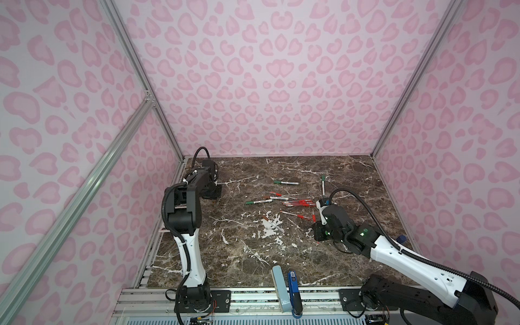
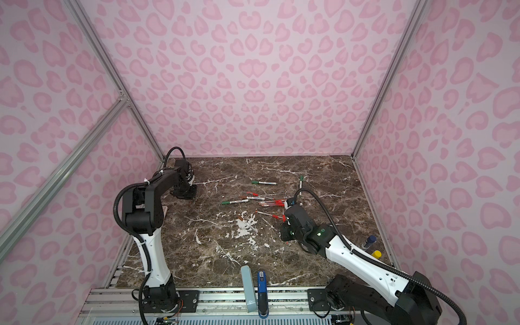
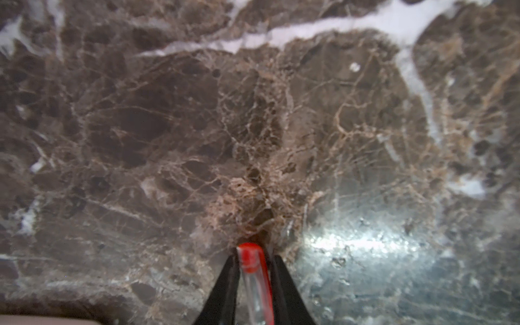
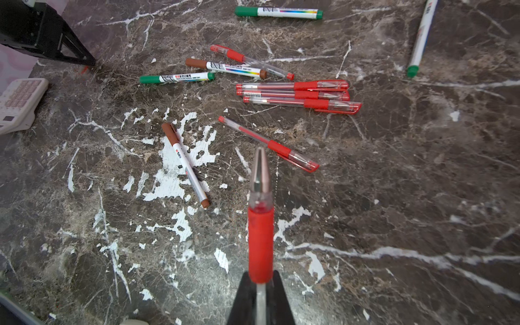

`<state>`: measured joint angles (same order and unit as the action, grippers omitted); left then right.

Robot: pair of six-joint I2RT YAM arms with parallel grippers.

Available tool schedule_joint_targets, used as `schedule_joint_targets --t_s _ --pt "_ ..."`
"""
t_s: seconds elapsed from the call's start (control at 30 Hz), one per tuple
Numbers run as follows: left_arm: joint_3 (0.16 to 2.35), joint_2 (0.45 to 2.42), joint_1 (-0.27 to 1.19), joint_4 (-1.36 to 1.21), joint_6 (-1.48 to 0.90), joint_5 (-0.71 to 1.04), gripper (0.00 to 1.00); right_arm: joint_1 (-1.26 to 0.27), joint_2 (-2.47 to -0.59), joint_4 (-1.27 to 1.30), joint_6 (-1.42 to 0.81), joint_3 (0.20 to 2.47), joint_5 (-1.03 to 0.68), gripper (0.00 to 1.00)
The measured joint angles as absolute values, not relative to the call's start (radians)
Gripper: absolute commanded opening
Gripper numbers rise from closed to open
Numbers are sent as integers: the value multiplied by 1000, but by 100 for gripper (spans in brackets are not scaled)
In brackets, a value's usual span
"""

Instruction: Open the pen caps

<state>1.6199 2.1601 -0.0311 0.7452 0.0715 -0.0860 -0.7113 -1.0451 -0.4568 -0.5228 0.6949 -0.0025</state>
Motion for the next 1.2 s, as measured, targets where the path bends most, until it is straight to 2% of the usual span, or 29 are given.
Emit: schedule_joint_targets --t_s 0.13,0.17,0.3,0.53,0.7,1.0,1.2 --pt "1622 2157 -33 745 72 -86 35 -707 -1022 -468 -531 693 -4 0" --pt "1620 2154 -33 744 71 -86 41 -706 -1014 -467 -531 694 -4 0" --pt "1603 2106 -28 760 68 -78 52 -682 -1013 -471 -529 708 -1 0" --pt "1468 1826 3 725 52 -32 70 -582 -1087 -500 -484 795 -19 0" --pt "1268 1571 25 646 49 44 77 -479 -1193 -528 -423 893 -31 0" --pt "910 1131 29 485 40 183 97 -252 -1441 -620 -268 1097 -80 0" --pt "822 1003 11 421 31 273 98 -130 -1560 -671 -191 1216 -90 0"
